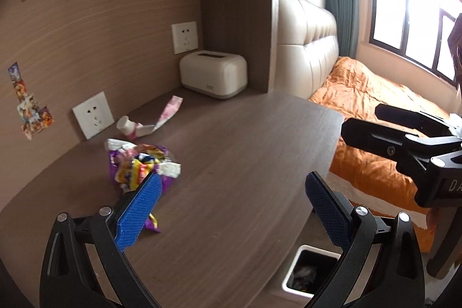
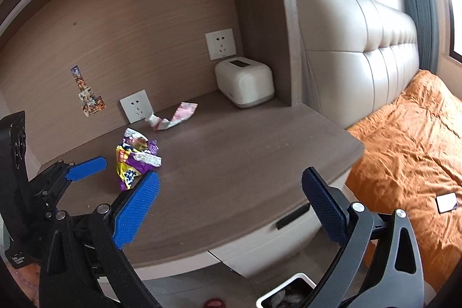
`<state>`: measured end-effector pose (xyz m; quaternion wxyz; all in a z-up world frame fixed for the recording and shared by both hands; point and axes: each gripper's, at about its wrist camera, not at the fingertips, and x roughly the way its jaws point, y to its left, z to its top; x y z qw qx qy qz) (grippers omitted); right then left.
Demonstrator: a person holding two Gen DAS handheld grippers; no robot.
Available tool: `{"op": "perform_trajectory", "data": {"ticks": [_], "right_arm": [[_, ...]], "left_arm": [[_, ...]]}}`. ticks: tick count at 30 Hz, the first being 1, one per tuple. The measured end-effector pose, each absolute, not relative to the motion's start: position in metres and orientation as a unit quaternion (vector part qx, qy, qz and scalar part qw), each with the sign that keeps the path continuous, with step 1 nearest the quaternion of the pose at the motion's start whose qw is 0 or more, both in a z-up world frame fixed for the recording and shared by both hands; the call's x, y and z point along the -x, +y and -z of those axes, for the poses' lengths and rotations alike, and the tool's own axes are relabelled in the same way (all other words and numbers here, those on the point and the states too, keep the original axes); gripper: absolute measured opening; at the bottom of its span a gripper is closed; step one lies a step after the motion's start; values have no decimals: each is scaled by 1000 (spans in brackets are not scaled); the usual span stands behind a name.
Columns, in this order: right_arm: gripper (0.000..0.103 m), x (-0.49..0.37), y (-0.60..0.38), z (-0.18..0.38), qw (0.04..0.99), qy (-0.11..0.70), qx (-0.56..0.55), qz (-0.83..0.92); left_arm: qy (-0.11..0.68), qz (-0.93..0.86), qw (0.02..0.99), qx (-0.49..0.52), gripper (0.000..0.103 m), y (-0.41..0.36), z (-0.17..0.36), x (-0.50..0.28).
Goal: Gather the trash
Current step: 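Move both tools back toward the remaining desk trash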
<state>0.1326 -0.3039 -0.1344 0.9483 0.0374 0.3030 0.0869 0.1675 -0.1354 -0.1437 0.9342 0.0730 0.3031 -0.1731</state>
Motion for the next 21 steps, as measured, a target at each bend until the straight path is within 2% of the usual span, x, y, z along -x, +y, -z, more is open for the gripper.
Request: {"op": "perform_trajectory", "data": {"ticks": [12, 21], "right_arm": [[98, -193, -239, 128, 945, 299, -5, -133], [98, -249, -190, 148, 936, 314, 31, -156]], "left_arm": [[310, 133, 940, -49, 98, -81, 143, -207], [355, 116, 927, -28, 98, -60, 180, -244]]}}
